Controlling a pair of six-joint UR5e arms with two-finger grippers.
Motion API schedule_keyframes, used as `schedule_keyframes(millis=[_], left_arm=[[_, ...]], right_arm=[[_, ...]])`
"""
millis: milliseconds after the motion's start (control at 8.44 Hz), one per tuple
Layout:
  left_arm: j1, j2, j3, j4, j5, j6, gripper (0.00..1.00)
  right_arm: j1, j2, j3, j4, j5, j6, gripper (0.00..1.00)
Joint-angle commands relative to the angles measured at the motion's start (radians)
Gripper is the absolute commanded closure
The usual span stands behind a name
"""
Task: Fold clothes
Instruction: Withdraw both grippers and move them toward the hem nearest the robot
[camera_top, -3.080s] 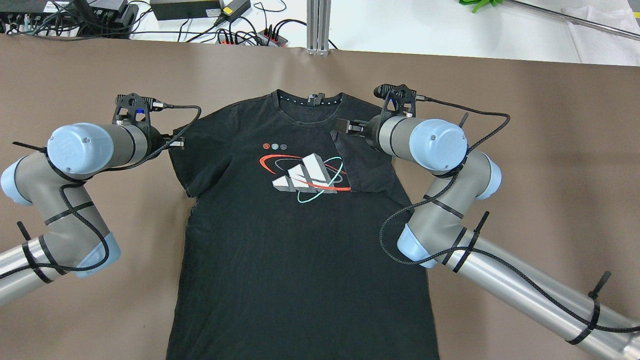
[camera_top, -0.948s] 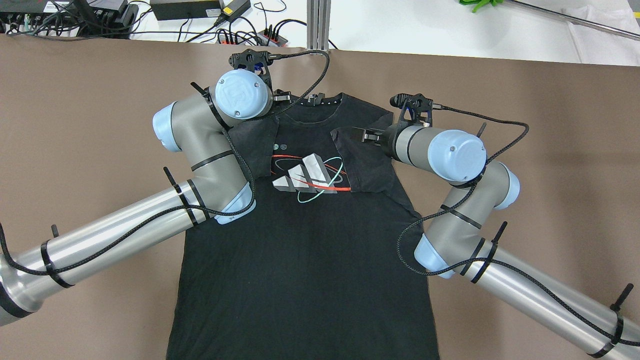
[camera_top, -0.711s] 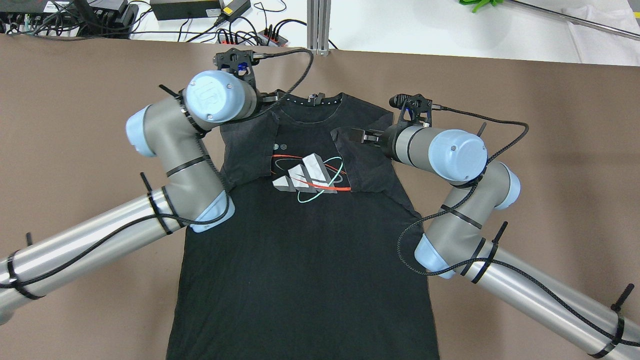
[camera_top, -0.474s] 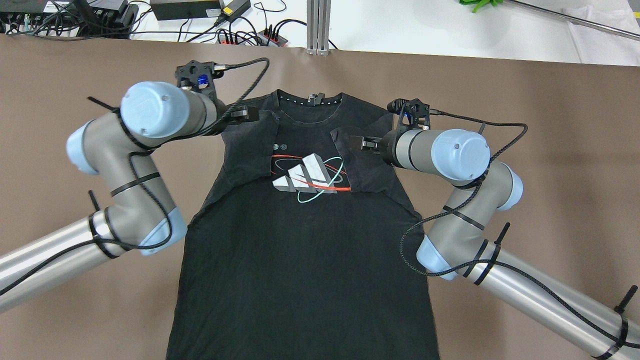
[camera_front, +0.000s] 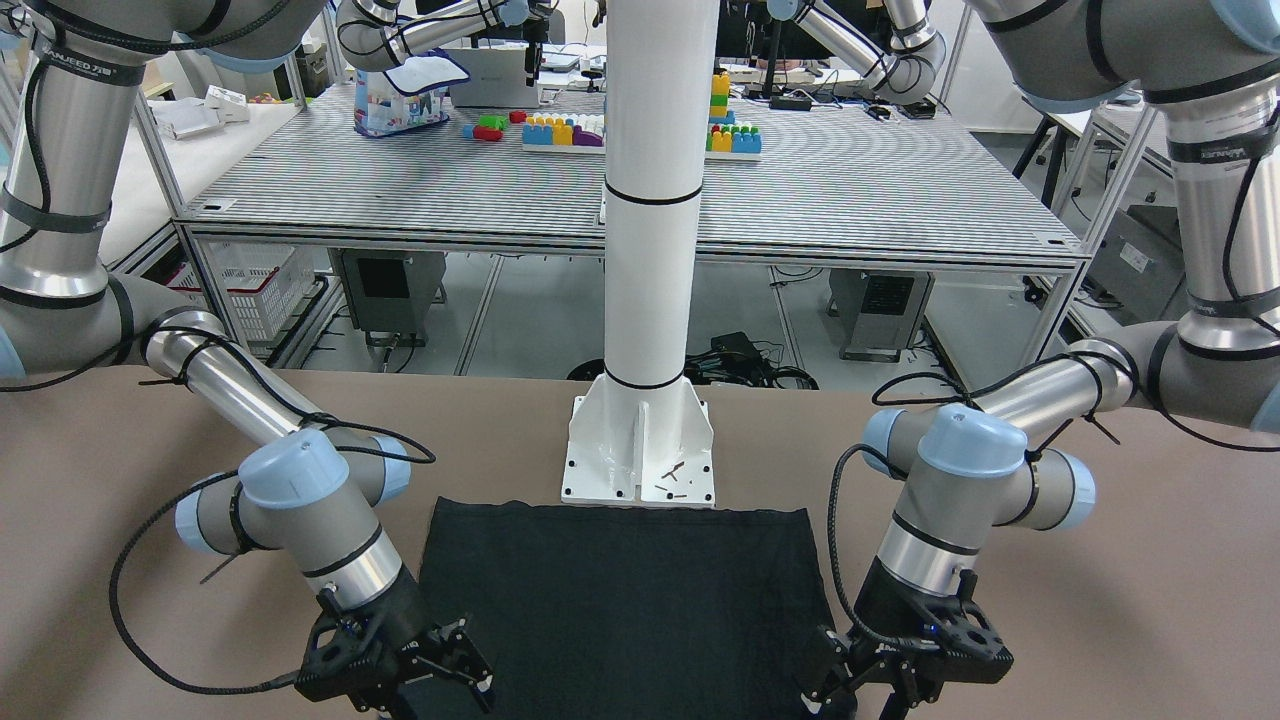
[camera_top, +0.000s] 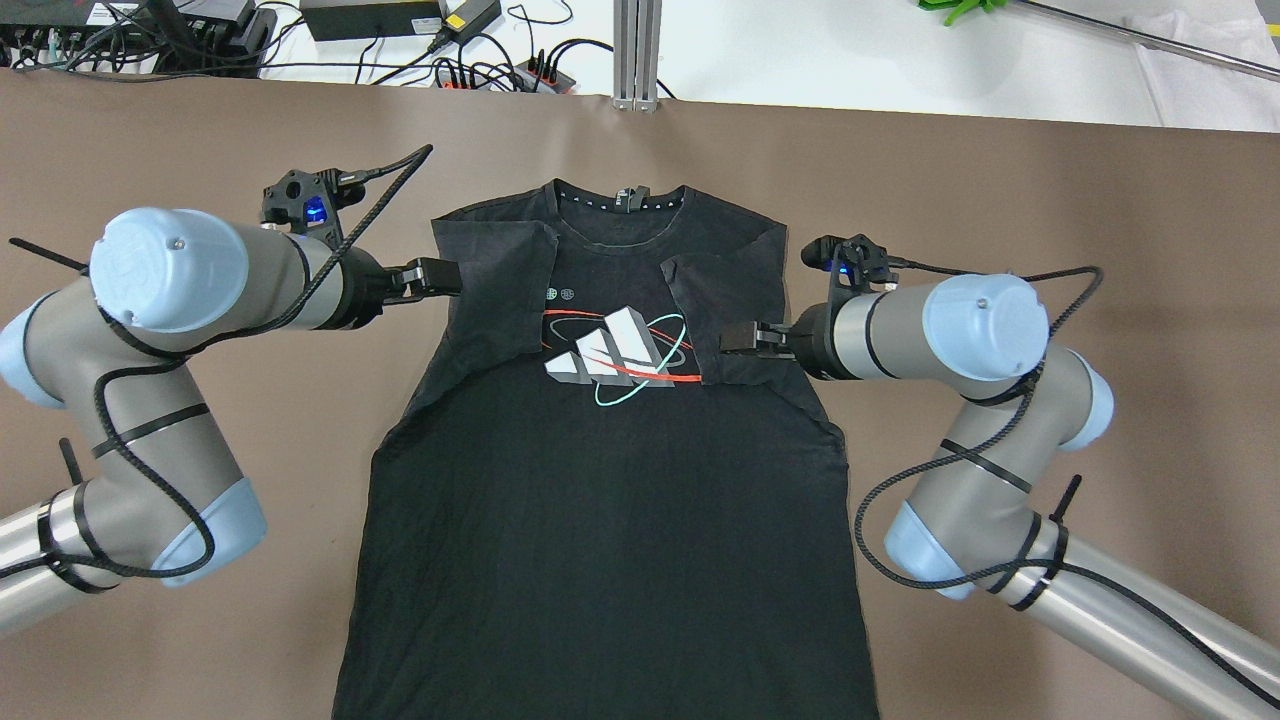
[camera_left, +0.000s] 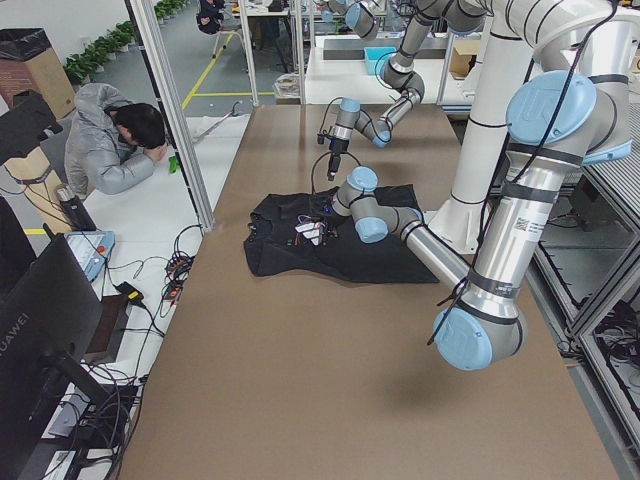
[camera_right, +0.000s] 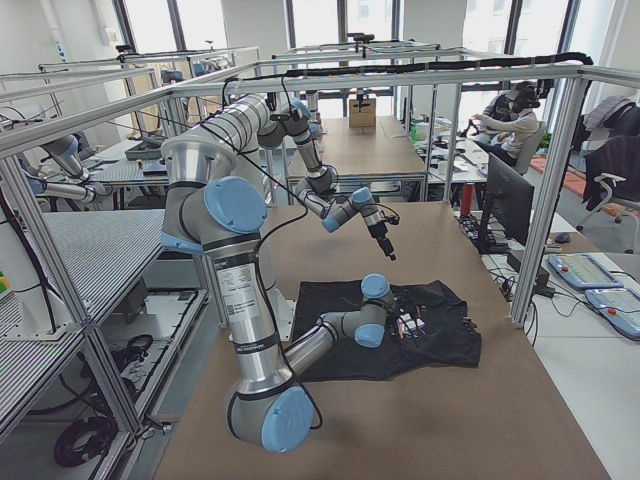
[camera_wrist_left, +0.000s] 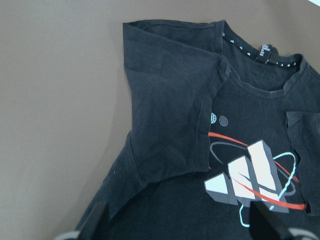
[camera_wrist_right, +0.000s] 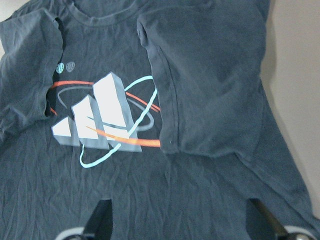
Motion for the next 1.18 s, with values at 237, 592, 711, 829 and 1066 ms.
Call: schedule_keyframes(millis=[237, 592, 711, 829, 1066], left_arm=[[0.095, 0.189, -0.182, -0.015, 0.093, -0.161, 0.0], [0.101, 0.274, -0.259, -0.013, 0.118, -0.164, 0.0], [0.101, 0.276, -0.257, -0.012, 0.133, -0.163, 0.0], [0.101, 0.283, -0.257, -0.012, 0.138, -0.16, 0.0], [0.103, 0.292, -0.256, -0.012, 0.14, -0.158, 0.0]], right_arm=[[-0.021, -0.283, 0.175, 0.04, 0.139, 0.098, 0.06], [-0.174, -0.453, 0.178, 0.285, 0.159, 0.234, 0.06], [-0.219, -0.453, 0.177, 0.286, 0.158, 0.279, 0.06], [-0.254, -0.459, 0.177, 0.286, 0.147, 0.296, 0.06], [-0.304, -0.461, 0.178, 0.286, 0.142, 0.296, 0.06]])
